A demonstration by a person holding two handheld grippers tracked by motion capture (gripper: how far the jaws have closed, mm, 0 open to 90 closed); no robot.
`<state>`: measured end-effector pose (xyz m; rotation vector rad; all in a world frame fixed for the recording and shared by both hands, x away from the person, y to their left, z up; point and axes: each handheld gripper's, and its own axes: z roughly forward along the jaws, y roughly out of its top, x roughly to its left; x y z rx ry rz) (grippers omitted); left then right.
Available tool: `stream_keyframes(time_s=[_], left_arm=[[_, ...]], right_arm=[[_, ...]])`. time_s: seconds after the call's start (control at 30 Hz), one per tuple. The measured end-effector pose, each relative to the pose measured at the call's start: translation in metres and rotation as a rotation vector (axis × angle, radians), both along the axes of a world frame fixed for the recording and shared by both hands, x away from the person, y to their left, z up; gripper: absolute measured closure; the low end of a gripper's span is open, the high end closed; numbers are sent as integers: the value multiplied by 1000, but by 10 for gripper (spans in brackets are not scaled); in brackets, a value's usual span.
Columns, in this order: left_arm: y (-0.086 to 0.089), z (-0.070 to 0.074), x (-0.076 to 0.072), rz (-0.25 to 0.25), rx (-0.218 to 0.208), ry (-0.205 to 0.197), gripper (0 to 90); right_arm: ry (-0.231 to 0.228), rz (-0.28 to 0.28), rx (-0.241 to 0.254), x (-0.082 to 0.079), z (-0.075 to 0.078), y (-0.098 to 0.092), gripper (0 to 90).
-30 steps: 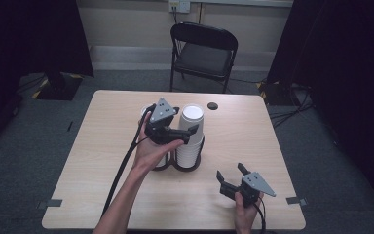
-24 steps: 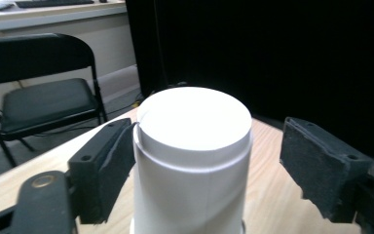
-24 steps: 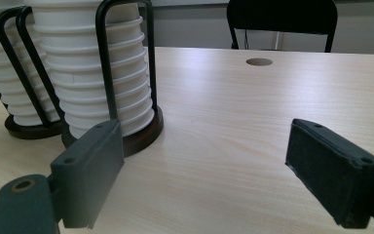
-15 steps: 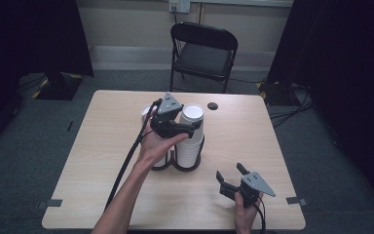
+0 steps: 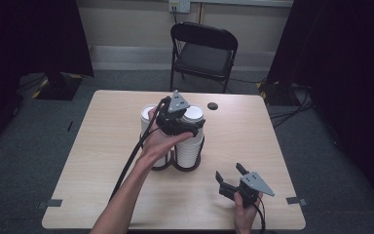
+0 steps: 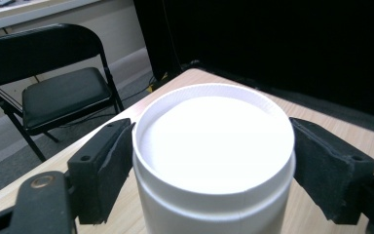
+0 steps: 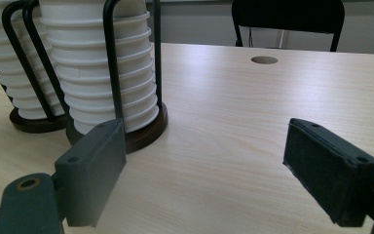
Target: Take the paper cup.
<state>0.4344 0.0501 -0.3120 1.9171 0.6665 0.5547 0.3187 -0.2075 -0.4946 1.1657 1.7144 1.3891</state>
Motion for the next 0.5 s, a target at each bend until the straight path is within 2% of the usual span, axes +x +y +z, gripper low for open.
stream_keyframes(time_s=[0.07,0.23,0.33,0.5], left_arm=[[-2,-3,3,-10,6,23,219],[-3,-4,4,-4,12,25,216],[-2,-5,6,-12,5,51,210],[-5,-7,6,-10,52,57,182]], right_arm=[[-1,-1,5,0,0,0,149],[-2,1,3,0,0,0,149],[-2,0,5,0,0,0,149],[-3,-2,4,0,0,0,149]])
